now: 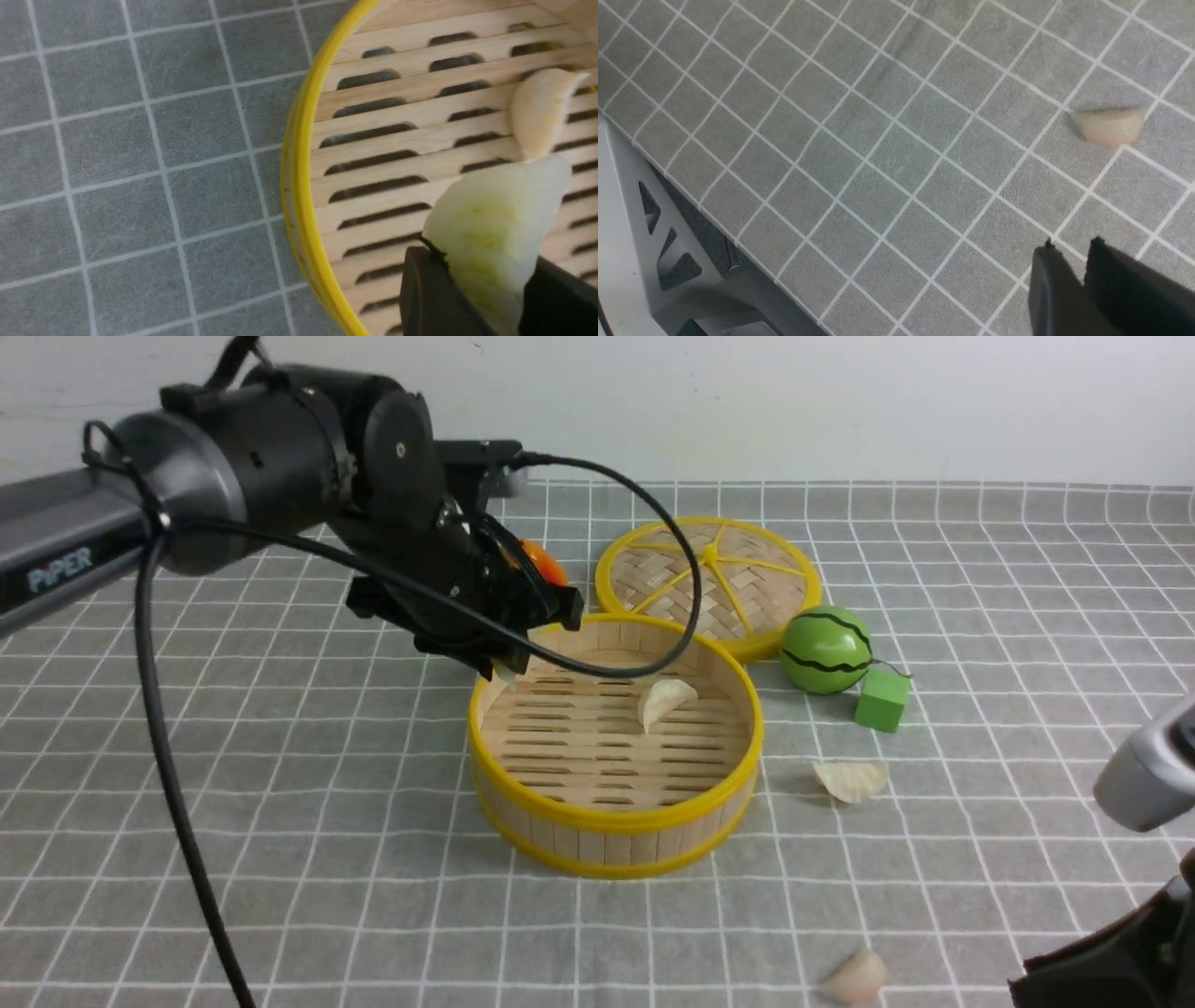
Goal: Put the dumplings into the steamer on the table with the grey tablecloth.
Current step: 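Place the dumpling into the bamboo steamer basket with the left gripper, then reach for and grasp a dumpling lying on the table beside the steamer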
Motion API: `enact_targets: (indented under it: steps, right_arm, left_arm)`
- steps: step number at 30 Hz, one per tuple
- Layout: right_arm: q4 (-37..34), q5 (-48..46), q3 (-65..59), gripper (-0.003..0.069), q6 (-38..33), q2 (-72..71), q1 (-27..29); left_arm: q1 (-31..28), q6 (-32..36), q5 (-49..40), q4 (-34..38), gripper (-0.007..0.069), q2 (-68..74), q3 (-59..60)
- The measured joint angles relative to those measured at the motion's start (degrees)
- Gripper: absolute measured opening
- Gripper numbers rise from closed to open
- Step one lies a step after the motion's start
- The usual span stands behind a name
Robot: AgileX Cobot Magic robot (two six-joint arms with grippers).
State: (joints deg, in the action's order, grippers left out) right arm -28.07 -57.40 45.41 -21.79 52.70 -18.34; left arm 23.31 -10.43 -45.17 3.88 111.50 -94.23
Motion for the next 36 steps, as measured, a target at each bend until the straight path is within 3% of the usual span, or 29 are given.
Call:
enact_targets:
  steps: [10, 14, 17, 19, 24, 27, 29, 36]
  right_arm:
    - [0.0, 1.0, 0.0, 0.0114, 0.0, 0.0, 0.0]
    - [0.0, 1.8, 0.0, 0.0114, 0.0, 0.0, 0.0]
    - [0.0, 1.8, 0.9, 0.0114, 1.3, 0.2, 0.0]
    - [0.5, 0.7, 2.8, 0.0107, 2.1, 1.2, 0.0]
    - [3.8, -4.2, 12.1, 0.0061, 2.8, 7.2, 0.0]
    - [8.0, -6.8, 18.4, 0.002, 0.4, 13.1, 0.0]
    - [9.4, -7.7, 20.0, 0.0008, -1.0, 15.1, 0.0]
    - [11.6, -10.3, 23.8, -0.001, -13.7, 30.1, 0.0]
  left_arm:
    - [0.5, 0.0, 6.2, 1.1, 0.0179, 7.9, 0.0]
    - [0.5, 0.0, 8.2, 1.1, 0.0267, 8.1, 0.0]
    - [0.5, 0.0, 7.4, 1.1, 0.042, 8.2, -1.7]
    - [0.5, 0.0, 5.1, 0.9, 0.0469, 8.2, -3.5]
    - [0.5, 0.0, -10.7, -0.2, 0.0542, 8.3, -15.4]
    - [0.5, 0.0, -22.0, -0.3, 0.0521, 7.9, -26.1]
    - [0.5, 0.0, -23.3, -0.3, 0.0506, 7.4, -27.6]
    - [0.5, 1.1, -26.0, 0.2, 0.0214, -3.0, -29.8]
